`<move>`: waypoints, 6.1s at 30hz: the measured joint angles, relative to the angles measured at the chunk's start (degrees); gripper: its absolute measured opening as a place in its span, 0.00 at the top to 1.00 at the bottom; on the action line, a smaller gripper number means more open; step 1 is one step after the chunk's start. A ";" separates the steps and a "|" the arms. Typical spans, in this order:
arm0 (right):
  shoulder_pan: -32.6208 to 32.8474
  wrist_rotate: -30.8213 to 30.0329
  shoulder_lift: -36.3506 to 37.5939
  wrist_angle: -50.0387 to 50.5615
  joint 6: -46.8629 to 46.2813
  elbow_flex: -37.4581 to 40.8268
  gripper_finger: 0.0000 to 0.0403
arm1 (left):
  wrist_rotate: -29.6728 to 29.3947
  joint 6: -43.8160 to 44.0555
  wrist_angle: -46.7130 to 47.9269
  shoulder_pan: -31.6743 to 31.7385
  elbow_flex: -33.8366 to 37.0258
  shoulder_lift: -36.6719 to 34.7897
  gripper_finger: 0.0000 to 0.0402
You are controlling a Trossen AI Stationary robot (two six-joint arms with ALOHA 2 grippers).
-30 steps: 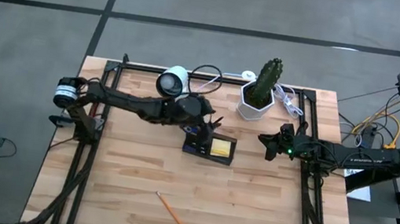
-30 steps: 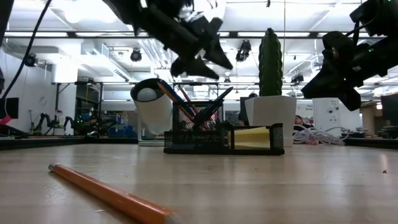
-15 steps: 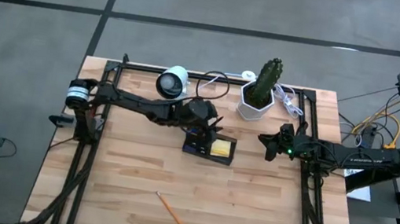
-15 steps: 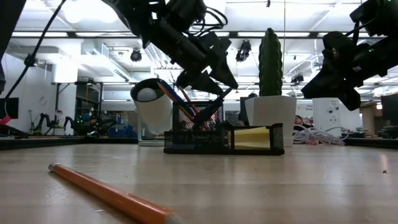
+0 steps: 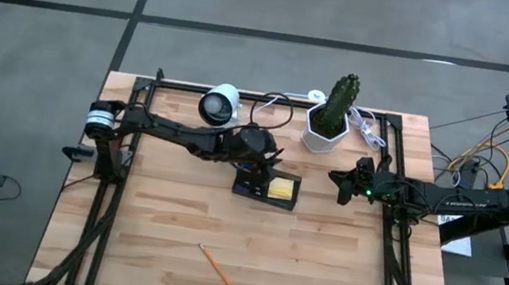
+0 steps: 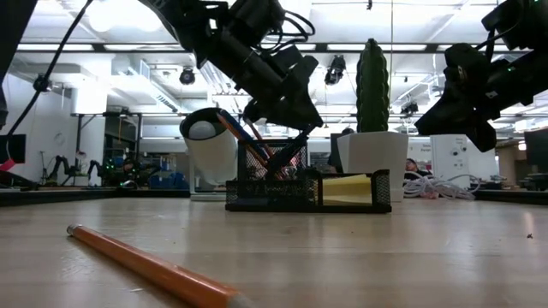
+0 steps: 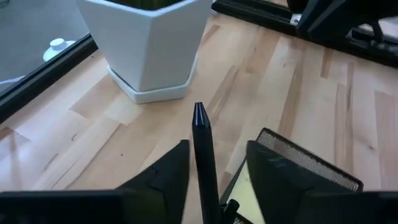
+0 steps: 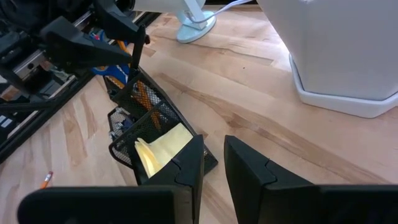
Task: Pick and place office supplies into organizer
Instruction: Put the black pen into the black desk organizer, then put the yellow pencil into the black desk organizer
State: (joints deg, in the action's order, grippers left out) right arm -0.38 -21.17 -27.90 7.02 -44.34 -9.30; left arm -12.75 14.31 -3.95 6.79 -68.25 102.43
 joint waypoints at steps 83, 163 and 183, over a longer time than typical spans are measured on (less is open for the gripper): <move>-0.02 0.11 0.00 -0.01 -0.68 0.00 0.87 | 1.82 -1.16 -43.48 -1.38 20.18 -0.31 0.97; 13.37 8.25 -31.21 4.70 6.59 -37.99 0.86 | 11.98 -1.25 4.71 -8.74 19.44 -65.76 0.99; 24.43 6.00 -74.61 24.77 1.13 -89.68 0.50 | 11.76 -1.60 16.85 -8.74 19.74 -81.06 0.98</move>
State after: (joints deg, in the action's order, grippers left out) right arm 24.04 -15.17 -102.51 31.79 -43.21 -98.98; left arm -0.99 12.71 12.91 -1.96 -48.51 21.38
